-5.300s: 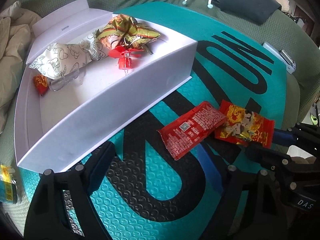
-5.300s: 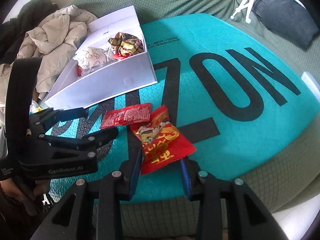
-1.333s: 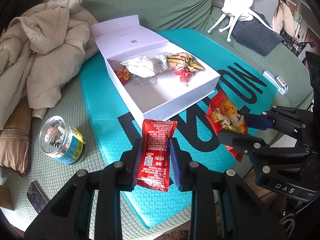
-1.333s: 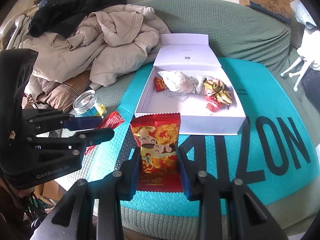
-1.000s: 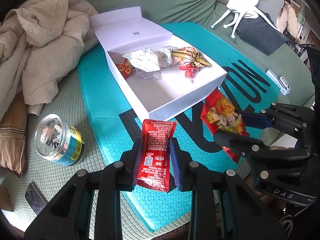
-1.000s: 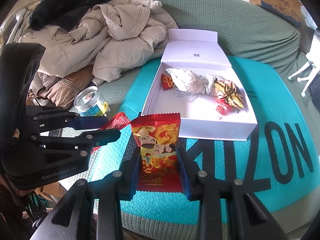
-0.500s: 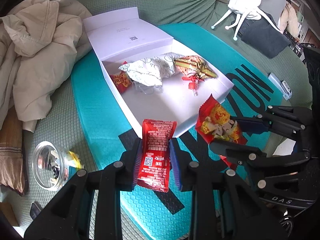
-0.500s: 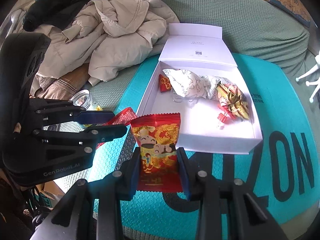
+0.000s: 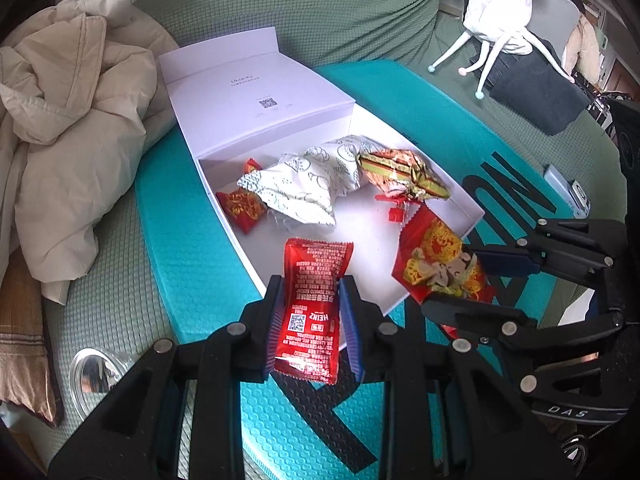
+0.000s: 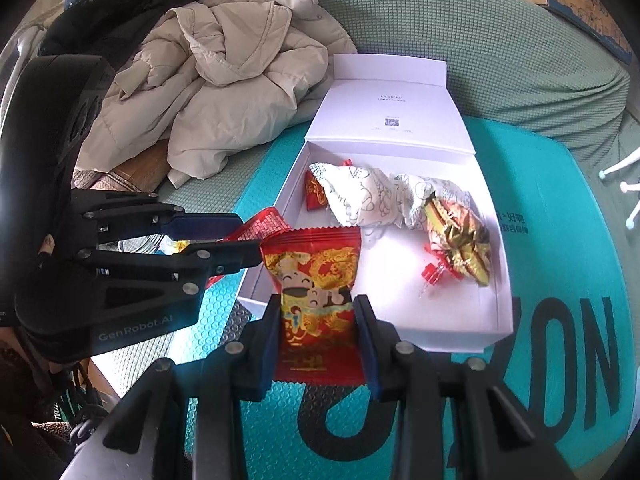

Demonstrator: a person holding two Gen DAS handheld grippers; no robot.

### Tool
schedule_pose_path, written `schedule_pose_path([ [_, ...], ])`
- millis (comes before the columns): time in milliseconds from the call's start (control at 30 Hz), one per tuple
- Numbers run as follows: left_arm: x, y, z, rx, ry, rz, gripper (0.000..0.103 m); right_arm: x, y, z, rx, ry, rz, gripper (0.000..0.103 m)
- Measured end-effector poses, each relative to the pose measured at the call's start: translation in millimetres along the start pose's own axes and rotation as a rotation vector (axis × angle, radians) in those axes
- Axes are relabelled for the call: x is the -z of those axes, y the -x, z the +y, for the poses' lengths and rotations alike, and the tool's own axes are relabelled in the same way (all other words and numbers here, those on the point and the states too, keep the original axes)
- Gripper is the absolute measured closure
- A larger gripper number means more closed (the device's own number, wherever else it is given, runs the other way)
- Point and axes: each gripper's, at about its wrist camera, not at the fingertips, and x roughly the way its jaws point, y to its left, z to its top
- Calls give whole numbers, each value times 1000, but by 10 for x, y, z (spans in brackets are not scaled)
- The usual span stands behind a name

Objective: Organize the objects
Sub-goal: 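Carry the cake packet into the box with the right tool while the left tool carries the sauce packet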

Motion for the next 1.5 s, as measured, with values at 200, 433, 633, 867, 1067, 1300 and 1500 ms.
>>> schedule_pose_path([
  [200,-141,-34,30,-4,-10,-14,77,-141,-36,-62,-6,9,-5,68],
  [433,-282,-139,47,-24,-7,-14,77,-309,-103,-138,-9,16,-10,68],
  [633,-343,-282,63,-28,6,5,77,-397,-225,-248,-11,16,0,68],
  [867,-346,-491,29,-28,-4,53,77,-380,-397,-397,-31,6,21,68],
  [1067,-327,-658,10,-29,-1,82,77,-327,-541,-514,-47,-8,47,68],
  [1300,-300,-783,-45,-28,-21,98,77,-287,-647,-604,-49,5,71,68],
  [1500,-234,-920,-19,-22,-10,140,77,-261,-745,-624,-44,14,94,68],
])
